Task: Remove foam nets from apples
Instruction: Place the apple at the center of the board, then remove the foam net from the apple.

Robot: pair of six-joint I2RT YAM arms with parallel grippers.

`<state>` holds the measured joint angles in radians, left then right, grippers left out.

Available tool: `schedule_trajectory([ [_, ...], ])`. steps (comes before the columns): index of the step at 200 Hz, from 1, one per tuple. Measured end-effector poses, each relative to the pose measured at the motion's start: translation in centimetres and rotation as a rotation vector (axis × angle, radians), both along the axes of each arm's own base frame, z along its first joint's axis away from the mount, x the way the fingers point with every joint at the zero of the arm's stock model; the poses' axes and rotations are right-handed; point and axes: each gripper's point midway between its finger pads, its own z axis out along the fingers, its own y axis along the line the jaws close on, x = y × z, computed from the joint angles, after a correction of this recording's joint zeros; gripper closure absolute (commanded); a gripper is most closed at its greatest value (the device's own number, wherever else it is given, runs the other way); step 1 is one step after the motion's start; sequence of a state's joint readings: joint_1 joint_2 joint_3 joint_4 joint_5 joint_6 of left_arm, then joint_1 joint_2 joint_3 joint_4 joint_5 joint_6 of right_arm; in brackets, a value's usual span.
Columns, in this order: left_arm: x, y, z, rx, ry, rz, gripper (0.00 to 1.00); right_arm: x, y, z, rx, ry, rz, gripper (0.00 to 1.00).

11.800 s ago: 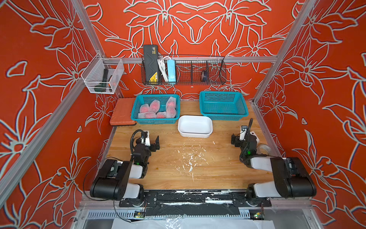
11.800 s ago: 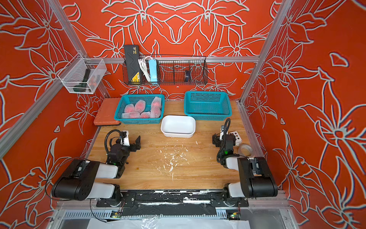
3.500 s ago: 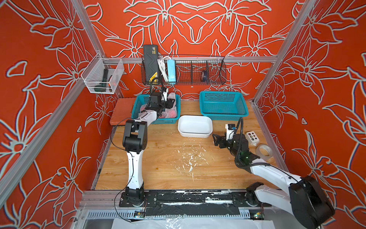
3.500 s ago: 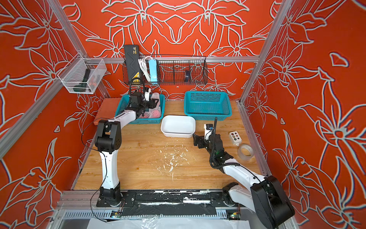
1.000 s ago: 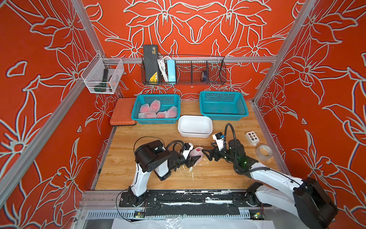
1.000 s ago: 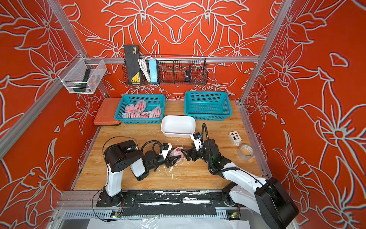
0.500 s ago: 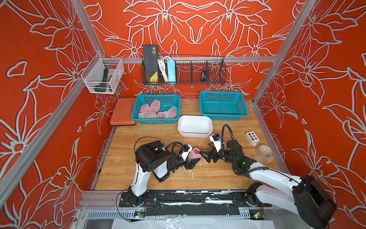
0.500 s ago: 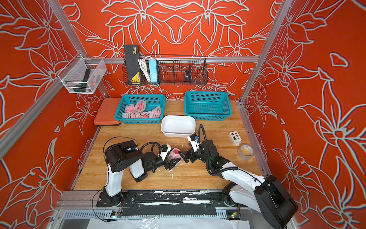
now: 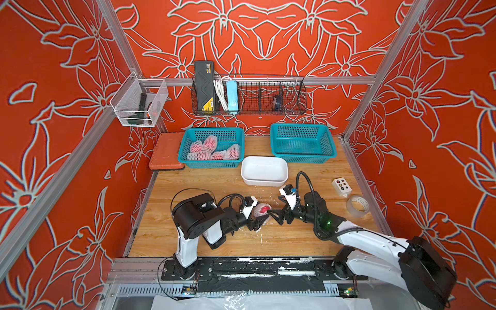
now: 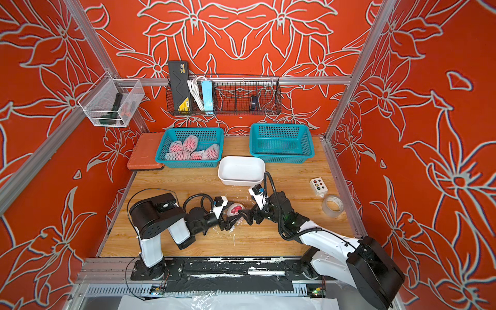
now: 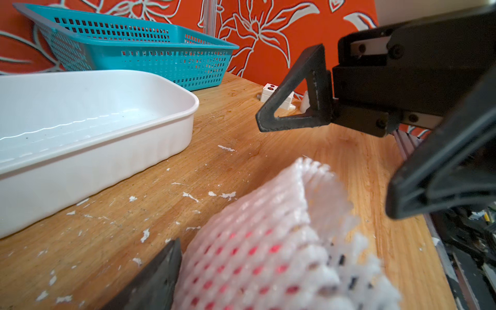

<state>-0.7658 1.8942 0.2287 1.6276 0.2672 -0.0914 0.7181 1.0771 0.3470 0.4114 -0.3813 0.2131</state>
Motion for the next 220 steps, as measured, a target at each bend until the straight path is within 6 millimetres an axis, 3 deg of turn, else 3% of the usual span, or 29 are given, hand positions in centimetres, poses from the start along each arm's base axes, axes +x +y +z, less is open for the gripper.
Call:
schedule_trajectory([
  [70, -0.3, -0.2, 1.4, -0.021, -0.03, -0.022, 0.44, 1.1, -2.0, 3.8, 0.051, -0.151, -0.121, 0.02],
  [108, -0.2, -0.4, 4.0, -0.068, -0.096, -0.029, 0.57, 1.5, -2.9, 3.3, 0.032, -0.164, -0.174, 0.02],
  [125, -0.1, -0.5, 4.8, -0.078, -0.12, -0.027, 0.73, 1.7, -3.1, 3.3, 0.027, -0.166, -0.187, 0.02],
  [148, 0.0, -0.6, 5.4, -0.087, -0.137, -0.03, 0.75, 1.9, -3.2, 3.1, 0.02, -0.167, -0.199, 0.02],
  [181, 0.0, -0.8, 5.7, -0.089, -0.152, -0.034, 0.98, 2.0, -3.6, 2.8, 0.01, -0.169, -0.22, 0.02],
  [220, 0.1, -0.9, 6.6, -0.097, -0.174, -0.037, 1.0, 2.2, -4.1, 2.9, 0.01, -0.182, -0.247, 0.02],
])
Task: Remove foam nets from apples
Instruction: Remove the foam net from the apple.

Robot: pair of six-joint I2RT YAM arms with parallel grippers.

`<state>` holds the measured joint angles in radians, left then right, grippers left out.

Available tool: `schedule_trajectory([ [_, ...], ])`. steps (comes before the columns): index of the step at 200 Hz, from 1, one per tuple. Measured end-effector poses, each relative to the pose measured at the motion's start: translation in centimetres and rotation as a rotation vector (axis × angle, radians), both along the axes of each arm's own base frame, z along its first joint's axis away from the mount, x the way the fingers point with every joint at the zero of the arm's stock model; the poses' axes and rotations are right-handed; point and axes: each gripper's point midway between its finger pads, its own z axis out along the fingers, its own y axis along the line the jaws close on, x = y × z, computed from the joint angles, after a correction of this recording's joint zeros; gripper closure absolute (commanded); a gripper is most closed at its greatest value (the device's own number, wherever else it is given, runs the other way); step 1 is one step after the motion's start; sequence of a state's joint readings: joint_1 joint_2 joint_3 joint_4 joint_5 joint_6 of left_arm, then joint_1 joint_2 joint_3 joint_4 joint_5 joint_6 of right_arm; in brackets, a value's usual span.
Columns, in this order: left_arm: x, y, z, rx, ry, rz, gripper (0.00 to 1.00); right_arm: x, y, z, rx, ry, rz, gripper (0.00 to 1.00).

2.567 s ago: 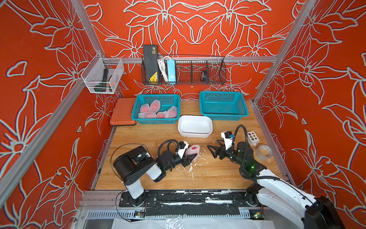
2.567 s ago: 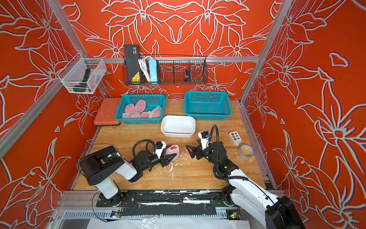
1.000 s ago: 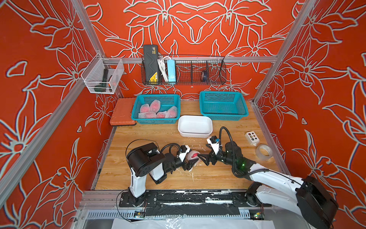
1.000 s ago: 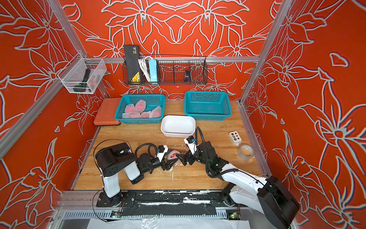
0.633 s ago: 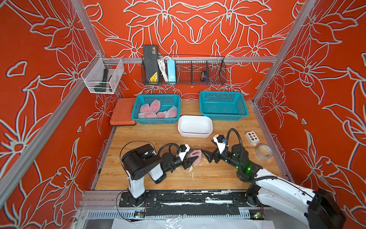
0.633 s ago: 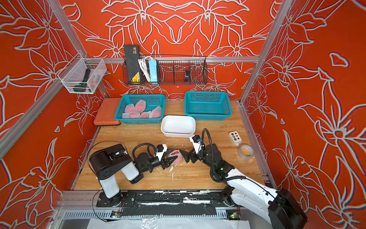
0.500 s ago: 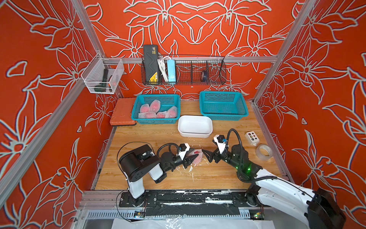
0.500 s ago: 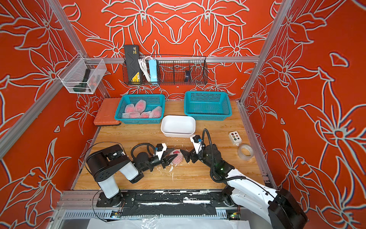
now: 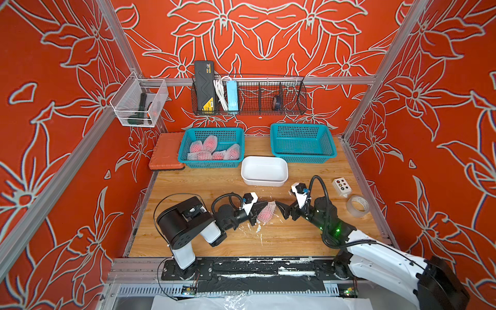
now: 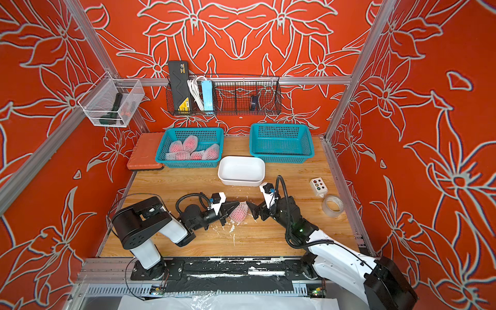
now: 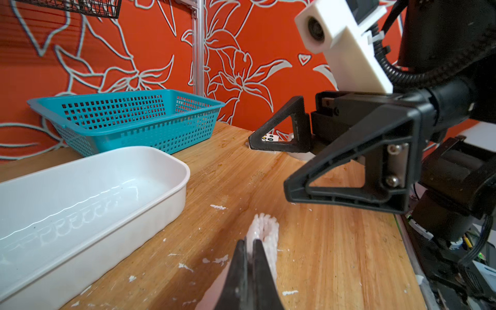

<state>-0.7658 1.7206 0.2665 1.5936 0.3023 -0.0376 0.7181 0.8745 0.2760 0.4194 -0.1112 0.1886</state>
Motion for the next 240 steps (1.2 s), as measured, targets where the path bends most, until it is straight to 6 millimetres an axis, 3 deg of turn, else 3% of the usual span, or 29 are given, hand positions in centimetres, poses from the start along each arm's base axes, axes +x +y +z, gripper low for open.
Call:
schedule_trajectory([
  [66, 1.1, -0.5, 3.5, -0.036, -0.062, 0.018, 1.0, 0.2, -0.7, -0.4, -0.008, -0.006, -0.036, 0.02],
  [138, 5.0, -0.5, 6.8, -0.074, -0.108, 0.066, 1.0, 0.3, -1.2, 0.1, 0.0, -0.026, -0.065, 0.02],
  [152, 5.0, -0.7, 6.1, -0.071, -0.1, 0.052, 1.0, 0.4, -1.4, 0.2, 0.003, -0.032, -0.074, 0.02],
  [207, 4.7, -1.1, 0.0, -0.02, 0.03, 0.022, 1.0, 0.5, -1.7, 0.4, 0.003, -0.039, -0.093, 0.02],
  [240, 4.3, -0.7, 0.0, -0.031, 0.04, 0.024, 1.0, 0.6, -1.8, 0.3, 0.001, -0.04, -0.1, 0.02],
])
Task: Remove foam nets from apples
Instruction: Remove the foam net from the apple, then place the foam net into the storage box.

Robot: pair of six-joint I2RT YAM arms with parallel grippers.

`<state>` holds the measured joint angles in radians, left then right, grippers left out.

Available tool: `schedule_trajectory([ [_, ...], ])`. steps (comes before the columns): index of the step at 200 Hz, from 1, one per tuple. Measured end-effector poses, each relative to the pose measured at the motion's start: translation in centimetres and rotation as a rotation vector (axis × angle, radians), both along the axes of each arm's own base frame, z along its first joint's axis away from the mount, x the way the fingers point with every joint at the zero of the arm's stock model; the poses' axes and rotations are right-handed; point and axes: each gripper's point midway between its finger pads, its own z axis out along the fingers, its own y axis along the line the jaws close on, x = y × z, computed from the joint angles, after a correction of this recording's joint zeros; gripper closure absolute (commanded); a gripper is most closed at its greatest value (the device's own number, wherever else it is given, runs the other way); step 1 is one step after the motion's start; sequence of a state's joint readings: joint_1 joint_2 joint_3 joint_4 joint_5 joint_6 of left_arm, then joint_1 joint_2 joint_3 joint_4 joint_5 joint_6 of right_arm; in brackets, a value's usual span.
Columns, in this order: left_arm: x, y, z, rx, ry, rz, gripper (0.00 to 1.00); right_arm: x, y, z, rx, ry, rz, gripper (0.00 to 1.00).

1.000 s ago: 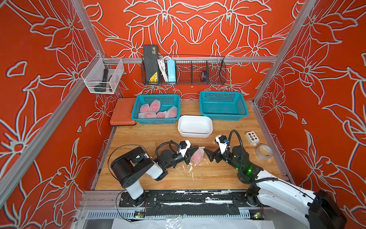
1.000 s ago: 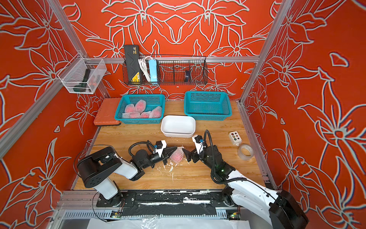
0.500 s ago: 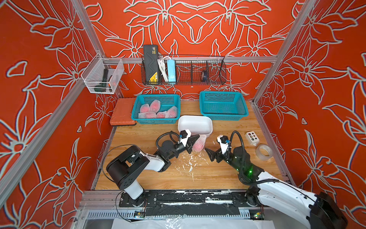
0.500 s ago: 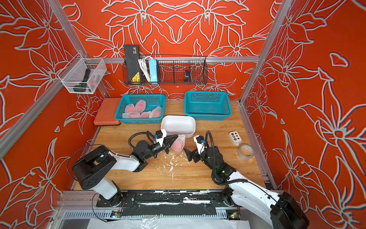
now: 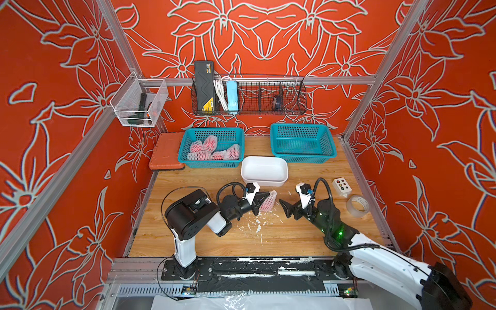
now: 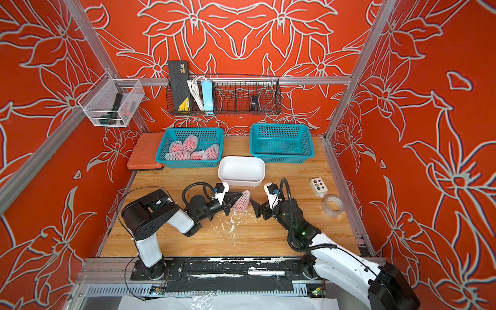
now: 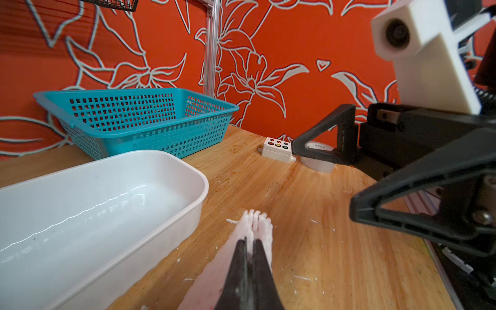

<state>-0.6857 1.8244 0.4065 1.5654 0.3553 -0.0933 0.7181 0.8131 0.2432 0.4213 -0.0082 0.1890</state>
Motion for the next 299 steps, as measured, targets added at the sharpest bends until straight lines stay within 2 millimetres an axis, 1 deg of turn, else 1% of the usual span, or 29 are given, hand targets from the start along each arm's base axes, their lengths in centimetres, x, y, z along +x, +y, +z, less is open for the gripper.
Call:
schedule_trajectory([
  [8, -0.1, 0.1, 0.6, -0.01, -0.009, 0.001, 1.0, 0.0, 0.0, 0.0, 0.0, 0.0, -0.001, 0.02],
  [19, -0.2, 0.2, 1.8, -0.028, -0.032, 0.002, 1.0, 0.0, 0.0, 0.0, -0.001, 0.0, -0.004, 0.02],
  [43, -0.5, 0.4, 5.7, -0.083, -0.11, 0.004, 1.0, 0.1, -0.1, -0.1, -0.004, 0.002, -0.007, 0.02],
  [57, -0.5, 0.5, 7.5, -0.106, -0.151, 0.008, 1.0, 0.1, -0.1, -0.2, -0.006, 0.004, -0.007, 0.03],
  [67, -0.3, 0.6, 8.2, -0.113, -0.165, 0.019, 1.0, 0.1, -0.1, -0.3, -0.007, 0.005, -0.007, 0.03],
  [81, 0.5, 0.5, 8.5, -0.107, -0.162, 0.039, 1.0, 0.1, -0.1, -0.3, -0.008, 0.006, -0.008, 0.03],
  [98, 2.1, 0.2, 8.9, -0.089, -0.153, 0.069, 1.0, 0.1, -0.1, -0.2, -0.007, 0.005, -0.008, 0.03],
  [134, 7.7, -0.9, 12.5, -0.038, -0.208, 0.163, 1.0, 0.0, -0.6, 0.2, 0.005, -0.014, -0.026, 0.03],
  [147, 9.3, -1.1, 13.4, -0.007, -0.228, 0.197, 1.0, 0.0, -0.9, 0.4, 0.011, -0.026, -0.039, 0.03],
  [160, 11.2, -1.5, 13.6, 0.04, -0.24, 0.238, 1.0, -0.1, -1.3, 0.7, 0.019, -0.038, -0.05, 0.03],
  [174, 13.2, -2.1, 13.2, 0.104, -0.241, 0.276, 1.0, -0.2, -1.5, 1.0, 0.027, -0.05, -0.059, 0.03],
  [186, 14.9, -2.5, 12.1, 0.167, -0.232, 0.311, 1.0, -0.3, -1.8, 1.4, 0.035, -0.06, -0.067, 0.03],
  [201, 16.6, -2.6, 9.9, 0.256, -0.21, 0.352, 1.0, -0.3, -2.1, 1.6, 0.041, -0.07, -0.078, 0.03],
  [221, 18.6, -2.6, 6.4, 0.372, -0.17, 0.4, 1.0, -0.4, -2.3, 1.6, 0.042, -0.074, -0.088, 0.03],
  [240, 19.6, -2.4, 3.5, 0.465, -0.142, 0.429, 1.0, -0.3, -2.5, 1.6, 0.041, -0.075, -0.094, 0.03],
  [248, 19.8, -2.3, 2.6, 0.494, -0.135, 0.439, 1.0, -0.3, -2.5, 1.6, 0.041, -0.076, -0.096, 0.03],
  [250, 19.9, -2.4, 2.3, 0.502, -0.133, 0.437, 0.98, -0.3, -2.5, 1.6, 0.041, -0.076, -0.096, 0.03],
  [255, 19.9, -2.4, 1.7, 0.522, -0.128, 0.441, 0.86, -0.3, -2.5, 1.6, 0.042, -0.076, -0.096, 0.03],
  [259, 19.9, -2.4, 1.3, 0.532, -0.125, 0.441, 0.79, -0.3, -2.5, 1.6, 0.042, -0.076, -0.096, 0.03],
  [272, 19.8, -2.8, 0.4, 0.567, -0.118, 0.432, 0.67, -0.3, -2.6, 1.6, 0.041, -0.077, -0.101, 0.03],
  [281, 19.6, -3.0, -0.1, 0.589, -0.113, 0.421, 0.56, -0.3, -2.6, 1.6, 0.04, -0.077, -0.103, 0.03],
  [288, 19.4, -3.2, -0.2, 0.595, -0.109, 0.412, 0.52, -0.2, -2.6, 1.6, 0.04, -0.077, -0.105, 0.03],
  [296, 19.3, -3.5, 0.0, 0.598, -0.116, 0.402, 0.41, -0.2, -2.7, 1.6, 0.04, -0.078, -0.107, 0.03],
  [299, 19.2, -3.7, 0.0, 0.589, -0.105, 0.4, 0.35, -0.2, -2.7, 1.6, 0.04, -0.078, -0.107, 0.03],
])
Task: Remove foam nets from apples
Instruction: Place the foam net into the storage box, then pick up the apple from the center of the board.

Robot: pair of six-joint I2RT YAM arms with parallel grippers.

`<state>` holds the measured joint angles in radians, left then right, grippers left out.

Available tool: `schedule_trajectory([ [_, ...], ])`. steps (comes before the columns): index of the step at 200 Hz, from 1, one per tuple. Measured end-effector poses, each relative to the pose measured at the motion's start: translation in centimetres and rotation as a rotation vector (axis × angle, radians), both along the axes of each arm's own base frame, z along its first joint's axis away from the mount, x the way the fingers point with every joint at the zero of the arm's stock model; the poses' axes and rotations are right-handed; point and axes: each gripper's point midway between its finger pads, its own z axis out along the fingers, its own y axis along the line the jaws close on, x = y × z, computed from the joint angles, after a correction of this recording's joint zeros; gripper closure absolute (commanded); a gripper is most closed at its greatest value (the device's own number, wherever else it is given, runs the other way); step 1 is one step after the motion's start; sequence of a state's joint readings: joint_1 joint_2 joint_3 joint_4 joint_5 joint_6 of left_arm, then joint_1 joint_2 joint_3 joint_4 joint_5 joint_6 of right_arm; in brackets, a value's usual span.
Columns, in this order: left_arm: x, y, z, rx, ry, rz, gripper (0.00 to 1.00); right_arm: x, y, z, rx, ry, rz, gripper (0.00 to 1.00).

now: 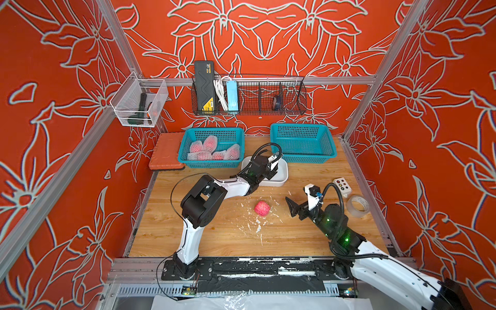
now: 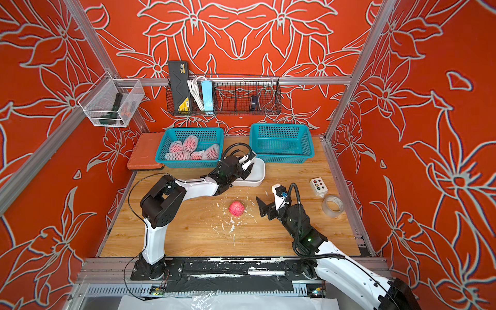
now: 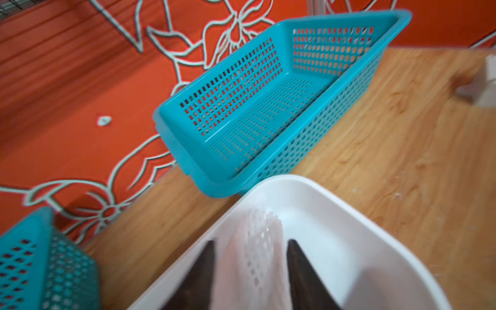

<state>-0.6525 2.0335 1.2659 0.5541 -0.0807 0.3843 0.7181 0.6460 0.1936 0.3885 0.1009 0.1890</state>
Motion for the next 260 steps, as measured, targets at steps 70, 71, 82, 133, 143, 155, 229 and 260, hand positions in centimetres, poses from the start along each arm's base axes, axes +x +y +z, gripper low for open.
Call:
schedule_trajectory([
  [70, -3.9, 0.7, 10.5, -0.138, -0.08, -0.066, 0.18, -0.1, 0.3, -0.6, -0.012, 0.017, 0.015, 0.02],
  [71, -3.9, 0.8, 10.7, -0.142, -0.082, -0.066, 0.18, -0.1, 0.3, -0.6, -0.014, 0.019, 0.016, 0.02],
  [82, -5.1, 1.9, 13.0, -0.199, -0.093, -0.061, 0.18, -0.2, 0.8, -1.1, -0.027, 0.042, 0.042, 0.02],
  [133, -12.6, 13.2, 11.5, -0.506, 0.042, 0.097, 0.04, 0.8, 5.9, -3.3, -0.136, 0.265, 0.218, 0.02],
  [143, -14.0, 14.7, 9.4, -0.53, 0.094, 0.133, 0.04, 0.8, 6.9, -4.4, -0.161, 0.319, 0.255, 0.02],
  [155, -16.0, 15.9, 6.5, -0.545, 0.165, 0.159, 0.02, 0.7, 7.9, -6.0, -0.196, 0.39, 0.291, 0.02],
  [229, -23.4, 19.8, 1.2, -0.692, 0.295, 0.183, 0.03, -1.2, 12.0, -11.1, -0.331, 0.586, 0.452, 0.02],
  [260, -24.2, 19.9, -0.8, -0.68, 0.352, 0.192, 0.03, -1.1, 13.9, -12.4, -0.37, 0.608, 0.484, 0.02],
])
